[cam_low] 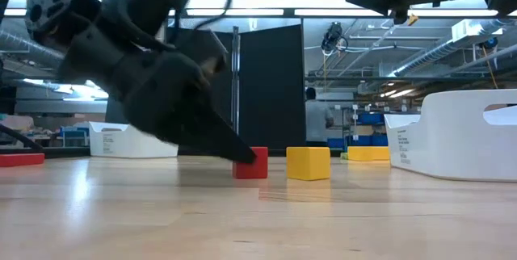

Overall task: Sort blocks by size
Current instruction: Put the red cube block into the bottom white bin

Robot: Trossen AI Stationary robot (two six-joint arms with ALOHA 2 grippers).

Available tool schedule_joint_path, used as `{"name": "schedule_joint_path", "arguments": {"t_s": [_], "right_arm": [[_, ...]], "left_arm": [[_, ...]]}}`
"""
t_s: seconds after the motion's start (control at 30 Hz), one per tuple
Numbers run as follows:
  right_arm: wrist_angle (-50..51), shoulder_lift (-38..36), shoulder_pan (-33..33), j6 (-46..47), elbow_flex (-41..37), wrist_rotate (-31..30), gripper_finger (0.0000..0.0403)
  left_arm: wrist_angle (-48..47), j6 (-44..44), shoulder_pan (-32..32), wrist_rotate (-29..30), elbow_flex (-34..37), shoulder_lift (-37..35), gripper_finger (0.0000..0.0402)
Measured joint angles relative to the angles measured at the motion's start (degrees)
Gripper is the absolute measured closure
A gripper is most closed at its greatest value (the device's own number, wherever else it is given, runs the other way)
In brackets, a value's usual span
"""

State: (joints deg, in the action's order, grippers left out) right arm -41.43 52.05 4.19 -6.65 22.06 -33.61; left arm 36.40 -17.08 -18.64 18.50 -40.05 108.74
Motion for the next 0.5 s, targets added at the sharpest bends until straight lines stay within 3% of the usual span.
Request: {"name": "schedule_joint_path", "arguments": {"t_s": [0.23,0.33,0.5], "right_arm": [[0.4,0.0,0.0,-0.2,0.0,0.0,0.029],[0.8,0.0,0.0,-0.7,0.0,0.1,0.029],[1.1,0.0,0.0,-1.1,0.0,0.1,0.029]], "left_arm": [[-1.4,-1.6,-0.1,3.9,-5.1,6.0,0.007],[-1.8,-1.7,-0.1,5.1,-5.5,6.1,0.0116],[-2.6,-1.8,0.1,4.4,-5.7,6.1,0.0236]]}}
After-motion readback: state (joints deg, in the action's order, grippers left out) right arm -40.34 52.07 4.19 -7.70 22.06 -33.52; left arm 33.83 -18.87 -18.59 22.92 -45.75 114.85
